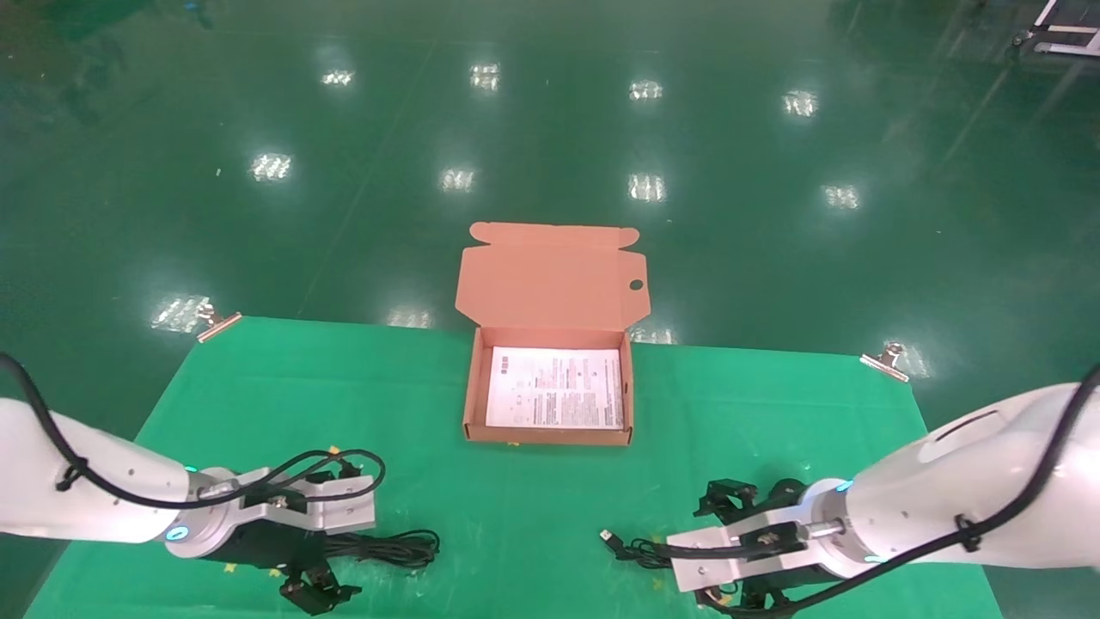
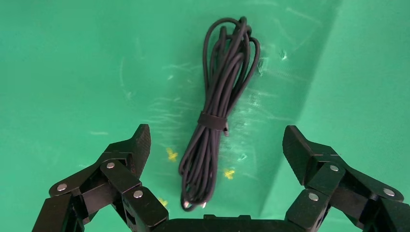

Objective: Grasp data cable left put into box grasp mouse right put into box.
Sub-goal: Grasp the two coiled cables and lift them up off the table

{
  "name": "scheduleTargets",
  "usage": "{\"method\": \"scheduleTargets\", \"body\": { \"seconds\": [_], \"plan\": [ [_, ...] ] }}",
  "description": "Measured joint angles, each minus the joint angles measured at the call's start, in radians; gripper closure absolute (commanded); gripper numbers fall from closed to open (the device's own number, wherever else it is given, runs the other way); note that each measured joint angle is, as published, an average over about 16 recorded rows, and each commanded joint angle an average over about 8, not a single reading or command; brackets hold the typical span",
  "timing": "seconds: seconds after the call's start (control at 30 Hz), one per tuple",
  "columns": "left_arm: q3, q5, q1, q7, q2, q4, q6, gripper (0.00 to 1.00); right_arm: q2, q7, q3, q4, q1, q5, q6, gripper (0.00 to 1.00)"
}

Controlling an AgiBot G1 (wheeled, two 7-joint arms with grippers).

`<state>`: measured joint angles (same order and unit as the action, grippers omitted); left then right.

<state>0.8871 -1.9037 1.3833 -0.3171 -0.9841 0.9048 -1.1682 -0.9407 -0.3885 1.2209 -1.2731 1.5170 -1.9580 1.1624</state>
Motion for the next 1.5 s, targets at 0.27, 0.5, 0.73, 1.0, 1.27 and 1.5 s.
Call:
{"method": "scheduleTargets", "body": {
  "seconds": [0.27,0.5,0.73,1.0,1.27,1.5],
  "plan": [
    [-0.002,0.013,0.013,0.07,-0.044,-0.123,0.025,0.0,-0.05,0.005,0.012,0.074,-0.018,-0.024,-0.03,0.0],
    [-0.003,0.022,0.026,0.126,-0.069,-0.206,0.037,0.0,-0.078,0.017,0.024,0.124,-0.033,-0.047,-0.054,0.0],
    [-0.007,0.032,0.035,0.168,-0.079,-0.256,0.041,0.08,-0.093,0.003,0.032,0.159,-0.05,-0.075,-0.076,0.05],
    [-0.011,0.044,0.039,0.198,-0.078,-0.282,0.042,1.0,-0.098,-0.032,0.031,0.19,-0.06,-0.094,-0.095,1.0],
    [-0.014,0.05,0.039,0.206,-0.076,-0.287,0.043,1.0,-0.098,-0.046,0.027,0.199,-0.061,-0.096,-0.101,1.0],
    [-0.014,0.049,0.038,0.203,-0.076,-0.284,0.043,1.0,-0.098,-0.042,0.028,0.196,-0.061,-0.096,-0.099,1.0]
  ]
}}
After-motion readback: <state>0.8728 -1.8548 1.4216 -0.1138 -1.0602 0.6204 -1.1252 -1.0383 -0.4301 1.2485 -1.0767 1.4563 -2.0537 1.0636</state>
